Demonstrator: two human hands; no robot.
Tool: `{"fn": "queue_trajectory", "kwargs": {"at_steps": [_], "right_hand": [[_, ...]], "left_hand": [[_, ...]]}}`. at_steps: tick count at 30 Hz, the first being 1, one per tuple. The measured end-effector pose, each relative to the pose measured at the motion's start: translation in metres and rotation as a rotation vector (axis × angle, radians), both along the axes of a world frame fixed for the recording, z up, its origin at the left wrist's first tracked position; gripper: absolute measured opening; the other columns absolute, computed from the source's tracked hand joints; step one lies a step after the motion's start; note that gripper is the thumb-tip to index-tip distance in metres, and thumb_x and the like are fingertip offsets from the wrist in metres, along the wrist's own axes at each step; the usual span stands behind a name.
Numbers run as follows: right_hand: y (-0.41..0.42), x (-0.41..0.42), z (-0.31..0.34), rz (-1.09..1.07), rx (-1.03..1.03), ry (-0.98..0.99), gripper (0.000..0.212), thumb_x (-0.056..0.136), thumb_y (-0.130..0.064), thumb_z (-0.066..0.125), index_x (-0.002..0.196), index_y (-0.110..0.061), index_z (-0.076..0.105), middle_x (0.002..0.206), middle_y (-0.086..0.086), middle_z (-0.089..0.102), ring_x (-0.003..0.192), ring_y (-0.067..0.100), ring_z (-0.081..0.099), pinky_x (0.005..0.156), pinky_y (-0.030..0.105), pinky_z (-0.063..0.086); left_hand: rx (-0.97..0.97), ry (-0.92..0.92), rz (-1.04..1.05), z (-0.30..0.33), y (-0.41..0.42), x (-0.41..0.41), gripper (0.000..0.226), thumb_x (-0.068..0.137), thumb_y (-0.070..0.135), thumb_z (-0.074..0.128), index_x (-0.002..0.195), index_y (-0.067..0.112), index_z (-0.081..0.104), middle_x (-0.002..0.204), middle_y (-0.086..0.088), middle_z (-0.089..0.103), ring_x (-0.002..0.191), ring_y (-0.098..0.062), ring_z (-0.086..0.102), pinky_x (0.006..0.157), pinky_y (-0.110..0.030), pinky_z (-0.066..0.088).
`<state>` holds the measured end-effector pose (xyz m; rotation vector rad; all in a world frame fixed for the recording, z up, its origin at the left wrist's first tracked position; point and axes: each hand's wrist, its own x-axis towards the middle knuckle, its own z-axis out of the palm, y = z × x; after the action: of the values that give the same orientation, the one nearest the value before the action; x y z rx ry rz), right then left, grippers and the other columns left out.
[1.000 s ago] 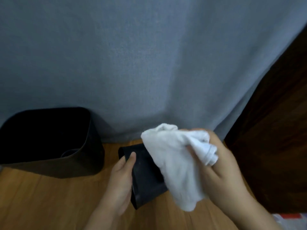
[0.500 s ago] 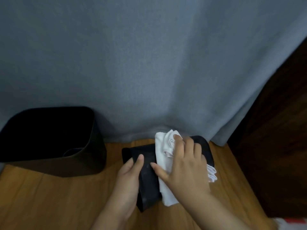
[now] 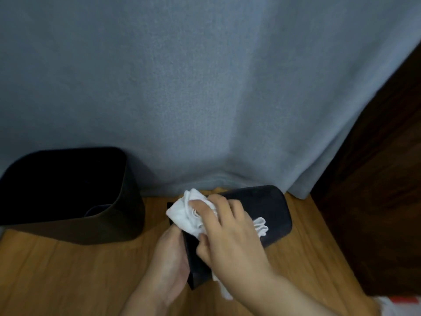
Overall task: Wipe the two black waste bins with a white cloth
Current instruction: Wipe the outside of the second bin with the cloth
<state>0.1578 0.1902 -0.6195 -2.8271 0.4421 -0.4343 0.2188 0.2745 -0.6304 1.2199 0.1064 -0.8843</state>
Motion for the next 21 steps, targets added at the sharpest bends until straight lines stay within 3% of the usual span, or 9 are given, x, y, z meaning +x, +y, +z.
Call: {"fn": "queue_trajectory", "kwargs": {"at_steps": [2,4,9,12,16,19,21], "right_hand": [[0.0,0.003,-0.006,-0.053,-0.074,0.024,0.061,0.068,-0.045,0.063,0.124,-0.025,0.047,0.116,0.006,0.055,0.088,0.025,0.052,0.065,0.038,0.049],[-0.006,0.005,-0.012,-0.051,-0.124,-0.009,0.064,0.067,-0.046,0.07,0.123,-0.026,0.047,0.114,0.005,0.055,0.086,0.025,0.052,0.063,0.037,0.049],[-0.04,0.001,-0.021,-0.17,-0.119,0.015,0.063,0.065,-0.031,0.073,0.123,-0.027,0.05,0.106,0.004,0.057,0.083,0.028,0.052,0.062,0.041,0.049],[-0.088,-0.012,-0.032,-0.398,-0.099,0.028,0.055,0.067,-0.022,0.076,0.119,-0.021,0.058,0.103,0.01,0.06,0.082,0.037,0.054,0.066,0.044,0.048],[-0.122,-0.028,-0.041,-0.582,-0.025,0.091,0.045,0.083,-0.025,0.062,0.127,-0.024,0.053,0.119,0.009,0.053,0.097,0.035,0.048,0.076,0.044,0.042],[-0.113,-0.027,-0.043,-0.614,-0.029,0.045,0.045,0.082,-0.025,0.06,0.127,-0.022,0.053,0.115,0.011,0.056,0.091,0.036,0.05,0.074,0.044,0.043],[-0.09,-0.022,-0.037,-0.504,-0.047,-0.024,0.048,0.076,-0.027,0.054,0.124,-0.023,0.051,0.11,0.01,0.058,0.085,0.034,0.051,0.075,0.043,0.045]], "left_hand": [[0.0,-0.04,-0.024,-0.005,0.002,0.001,0.033,0.102,0.008,0.034,0.126,0.012,0.057,0.103,-0.005,0.075,0.099,-0.016,0.07,0.085,-0.032,0.055],[0.0,0.006,-0.06,-0.008,0.001,0.005,0.032,0.104,0.012,0.033,0.125,0.004,0.056,0.09,0.0,0.074,0.08,-0.009,0.072,0.068,-0.024,0.057],[-0.077,0.167,-0.033,-0.002,0.0,0.008,0.053,0.097,0.041,0.039,0.13,0.004,0.059,0.121,-0.021,0.069,0.113,-0.035,0.066,0.096,-0.047,0.052],[-0.073,0.12,-0.054,-0.006,0.003,0.008,0.059,0.093,0.046,0.037,0.132,0.006,0.058,0.124,-0.017,0.068,0.116,-0.029,0.066,0.1,-0.046,0.049],[-0.05,0.084,-0.082,-0.005,0.001,0.009,0.06,0.09,0.049,0.04,0.131,0.01,0.059,0.124,-0.011,0.07,0.117,-0.025,0.065,0.11,-0.048,0.041],[-0.035,0.084,-0.087,-0.003,0.0,0.011,0.06,0.088,0.051,0.042,0.129,0.013,0.061,0.122,-0.01,0.071,0.116,-0.025,0.066,0.11,-0.049,0.041],[-0.036,0.118,-0.081,-0.002,-0.001,0.012,0.06,0.09,0.051,0.04,0.13,0.012,0.06,0.122,-0.012,0.07,0.116,-0.027,0.066,0.109,-0.05,0.041]]}}
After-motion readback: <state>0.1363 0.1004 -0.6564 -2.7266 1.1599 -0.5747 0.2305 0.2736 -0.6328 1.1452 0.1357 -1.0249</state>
